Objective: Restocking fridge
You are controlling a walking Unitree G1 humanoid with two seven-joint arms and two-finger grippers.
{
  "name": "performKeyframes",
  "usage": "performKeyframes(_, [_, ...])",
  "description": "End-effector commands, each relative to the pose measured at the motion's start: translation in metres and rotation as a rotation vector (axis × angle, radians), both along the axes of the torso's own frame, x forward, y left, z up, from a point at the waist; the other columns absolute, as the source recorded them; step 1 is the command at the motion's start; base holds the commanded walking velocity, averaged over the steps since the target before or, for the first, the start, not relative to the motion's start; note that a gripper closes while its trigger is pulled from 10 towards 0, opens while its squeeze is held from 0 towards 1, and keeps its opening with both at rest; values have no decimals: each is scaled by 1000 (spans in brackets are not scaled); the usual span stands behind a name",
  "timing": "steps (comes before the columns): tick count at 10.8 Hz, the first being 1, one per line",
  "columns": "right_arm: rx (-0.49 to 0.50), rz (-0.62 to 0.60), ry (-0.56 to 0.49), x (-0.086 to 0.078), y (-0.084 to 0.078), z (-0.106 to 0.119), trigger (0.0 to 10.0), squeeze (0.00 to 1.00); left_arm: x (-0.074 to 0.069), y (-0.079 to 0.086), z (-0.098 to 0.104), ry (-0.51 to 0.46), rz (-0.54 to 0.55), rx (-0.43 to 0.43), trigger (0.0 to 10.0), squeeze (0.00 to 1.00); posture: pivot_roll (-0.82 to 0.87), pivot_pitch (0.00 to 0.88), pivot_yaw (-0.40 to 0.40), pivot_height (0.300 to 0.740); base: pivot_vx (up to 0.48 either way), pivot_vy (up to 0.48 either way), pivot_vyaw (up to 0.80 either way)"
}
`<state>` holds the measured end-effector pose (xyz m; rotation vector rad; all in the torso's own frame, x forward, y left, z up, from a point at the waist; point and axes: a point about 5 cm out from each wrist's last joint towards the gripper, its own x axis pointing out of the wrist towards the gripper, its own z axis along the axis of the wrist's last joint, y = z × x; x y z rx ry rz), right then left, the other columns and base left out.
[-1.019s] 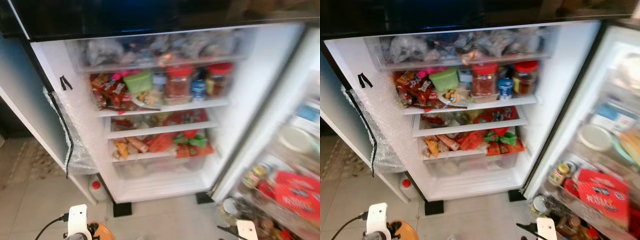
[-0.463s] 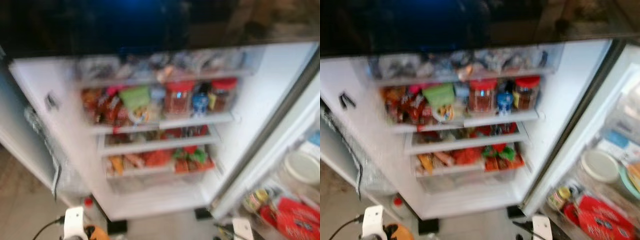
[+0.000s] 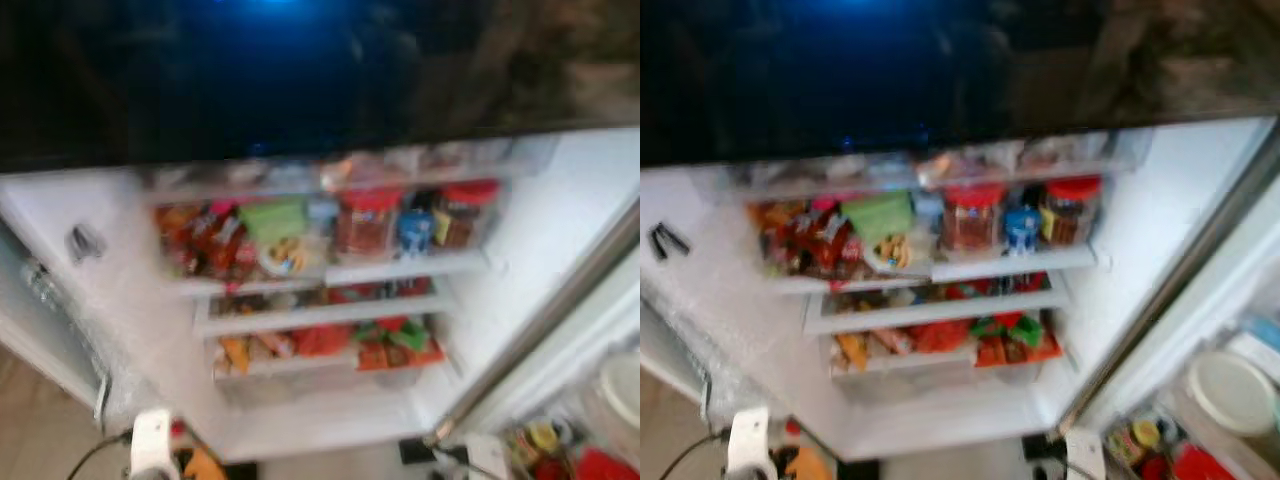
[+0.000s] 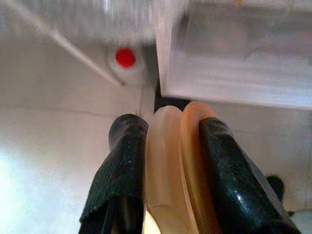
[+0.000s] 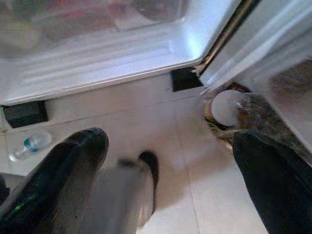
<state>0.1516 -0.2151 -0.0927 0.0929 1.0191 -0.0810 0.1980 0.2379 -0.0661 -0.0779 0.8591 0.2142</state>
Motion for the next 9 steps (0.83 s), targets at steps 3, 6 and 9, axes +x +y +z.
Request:
performKeyframes(3, [-14,-17,10,-4,-8,0,10000,0,-2,-3,-2,7,-1,-15,10000,0,-75,0,27,740,0,0,0])
performKeyframes(6, [-12,-20,12,-5,-7,0,10000,0,-2,-3,-2,-3,6,-25,10000,0,-73,0,30,740,0,0,0])
performKeyframes(9, [-11,-20,12,-5,-6,-1,10000,0,-2,-2,-1,-4,6,-23,10000,0,-75,0,34,740,0,0,0])
